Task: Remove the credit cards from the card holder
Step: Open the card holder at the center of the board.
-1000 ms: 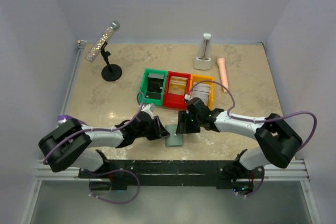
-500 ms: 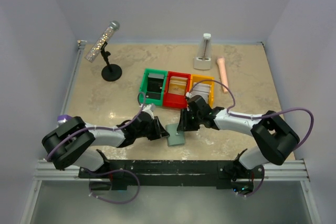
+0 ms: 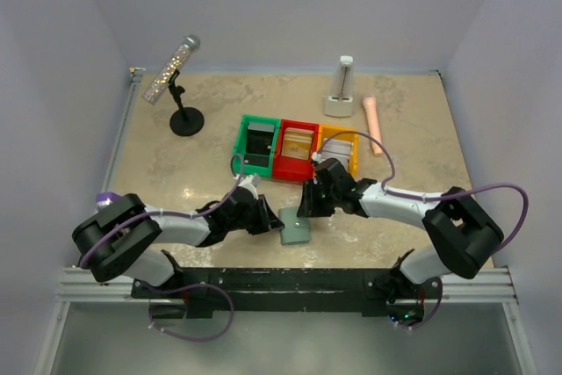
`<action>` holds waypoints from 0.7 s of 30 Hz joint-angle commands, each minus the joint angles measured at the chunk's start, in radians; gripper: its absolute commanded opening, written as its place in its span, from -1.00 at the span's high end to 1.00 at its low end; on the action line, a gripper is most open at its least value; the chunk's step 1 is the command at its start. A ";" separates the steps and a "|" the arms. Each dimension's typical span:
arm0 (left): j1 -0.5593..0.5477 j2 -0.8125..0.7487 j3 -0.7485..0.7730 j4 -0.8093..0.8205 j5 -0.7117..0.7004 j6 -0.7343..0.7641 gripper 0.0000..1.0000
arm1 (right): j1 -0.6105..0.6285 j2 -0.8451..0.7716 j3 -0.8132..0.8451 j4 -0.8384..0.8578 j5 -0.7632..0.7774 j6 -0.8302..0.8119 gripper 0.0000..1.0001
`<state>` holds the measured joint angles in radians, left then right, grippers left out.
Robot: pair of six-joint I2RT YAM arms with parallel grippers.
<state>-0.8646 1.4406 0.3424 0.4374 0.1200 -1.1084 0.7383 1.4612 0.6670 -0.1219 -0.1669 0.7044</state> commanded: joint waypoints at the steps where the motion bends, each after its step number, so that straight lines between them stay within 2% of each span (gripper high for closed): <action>1: -0.004 0.027 -0.025 -0.057 -0.026 0.007 0.54 | -0.004 -0.007 0.014 0.014 0.007 -0.031 0.25; 12: -0.004 0.052 -0.020 -0.040 -0.023 0.010 0.55 | -0.004 0.013 -0.024 0.080 -0.051 -0.031 0.56; 13: -0.004 0.056 -0.022 -0.037 -0.022 0.010 0.55 | -0.002 0.011 -0.027 0.085 -0.055 -0.031 0.66; 15: -0.004 0.063 -0.020 -0.031 -0.022 0.009 0.55 | -0.004 0.005 -0.030 0.090 -0.066 -0.031 1.00; 21: -0.004 0.066 -0.026 -0.023 -0.022 0.009 0.55 | -0.001 -0.015 -0.055 0.117 -0.109 -0.034 1.00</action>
<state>-0.8642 1.4624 0.3420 0.4664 0.1268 -1.1156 0.7204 1.4624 0.6388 -0.0502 -0.1837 0.6731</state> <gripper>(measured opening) 0.227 0.015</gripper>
